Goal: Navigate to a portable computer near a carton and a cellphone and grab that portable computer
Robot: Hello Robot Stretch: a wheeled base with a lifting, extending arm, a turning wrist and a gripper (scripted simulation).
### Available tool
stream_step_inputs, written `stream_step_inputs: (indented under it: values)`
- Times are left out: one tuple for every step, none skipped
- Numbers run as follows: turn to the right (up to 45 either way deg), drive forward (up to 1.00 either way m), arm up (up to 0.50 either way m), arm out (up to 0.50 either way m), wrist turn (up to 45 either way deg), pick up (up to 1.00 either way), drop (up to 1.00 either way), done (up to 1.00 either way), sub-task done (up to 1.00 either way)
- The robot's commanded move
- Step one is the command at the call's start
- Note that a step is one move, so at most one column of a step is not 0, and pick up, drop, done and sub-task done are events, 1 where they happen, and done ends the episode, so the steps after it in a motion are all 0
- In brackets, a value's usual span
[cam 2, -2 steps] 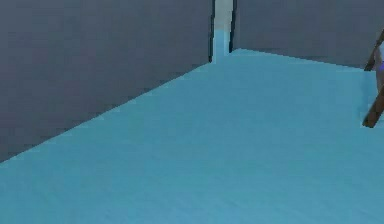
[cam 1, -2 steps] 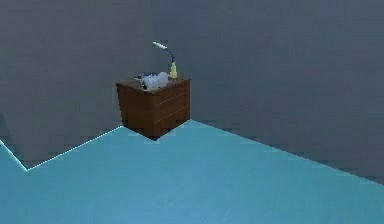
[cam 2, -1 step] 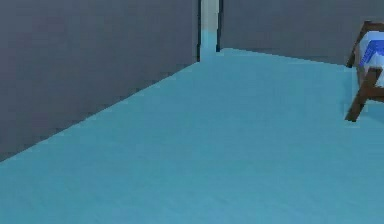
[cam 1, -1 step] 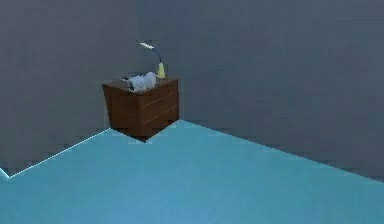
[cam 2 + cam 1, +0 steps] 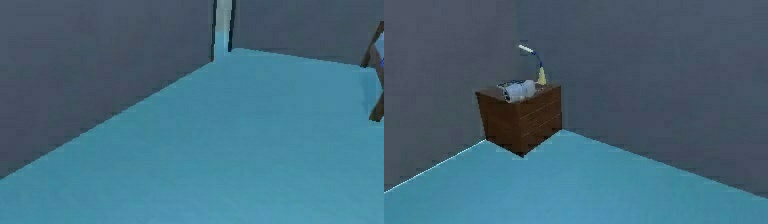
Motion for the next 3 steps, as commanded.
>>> stream_step_inputs:
  values:
    - [-45.0,0.00,0.00,0.00,0.0,0.00,0.00,0.00,0.00]
    - [-9.0,0.00,0.00,0.00,0.0,0.00,0.00,0.00,0.00]
    - [0.0,0.80,0.00,0.00,0.0,0.00,0.00,0.00,0.00]
